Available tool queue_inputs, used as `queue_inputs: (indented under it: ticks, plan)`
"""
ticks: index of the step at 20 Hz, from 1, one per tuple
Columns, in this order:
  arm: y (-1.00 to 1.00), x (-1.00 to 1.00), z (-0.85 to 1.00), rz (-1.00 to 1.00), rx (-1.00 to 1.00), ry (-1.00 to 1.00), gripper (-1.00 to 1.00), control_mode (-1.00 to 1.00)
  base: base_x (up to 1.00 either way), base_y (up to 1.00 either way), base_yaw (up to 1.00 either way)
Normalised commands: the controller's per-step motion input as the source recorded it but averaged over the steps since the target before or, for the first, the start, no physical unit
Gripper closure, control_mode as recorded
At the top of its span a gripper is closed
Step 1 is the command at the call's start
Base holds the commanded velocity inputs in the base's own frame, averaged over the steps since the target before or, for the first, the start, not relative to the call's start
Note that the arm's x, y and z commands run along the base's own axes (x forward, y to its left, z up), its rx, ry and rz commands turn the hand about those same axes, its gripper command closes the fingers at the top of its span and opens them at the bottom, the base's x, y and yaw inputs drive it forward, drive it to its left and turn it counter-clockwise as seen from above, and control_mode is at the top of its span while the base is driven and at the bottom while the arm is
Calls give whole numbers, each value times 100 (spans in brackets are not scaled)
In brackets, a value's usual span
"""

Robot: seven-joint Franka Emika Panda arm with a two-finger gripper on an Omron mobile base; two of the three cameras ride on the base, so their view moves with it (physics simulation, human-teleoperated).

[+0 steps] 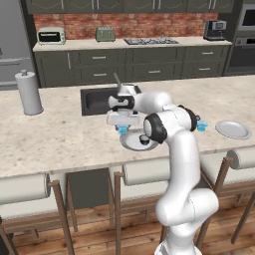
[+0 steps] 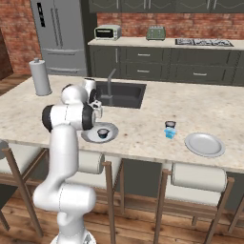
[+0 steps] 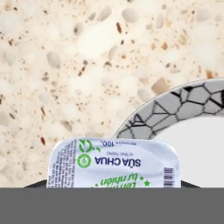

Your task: Place two yogurt containers on each plate.

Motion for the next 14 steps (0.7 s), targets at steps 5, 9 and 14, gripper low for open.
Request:
queue_inputs:
  ticks: [5,9,14]
  plan:
    - [-2,-42,38,0,0,0,100,-100,0,0,0]
    - [-20,-58,21,0,0,0,100,-100,0,0,0]
    - [-30,-47,3,-4,-3,-8,100,-100,0,0,0]
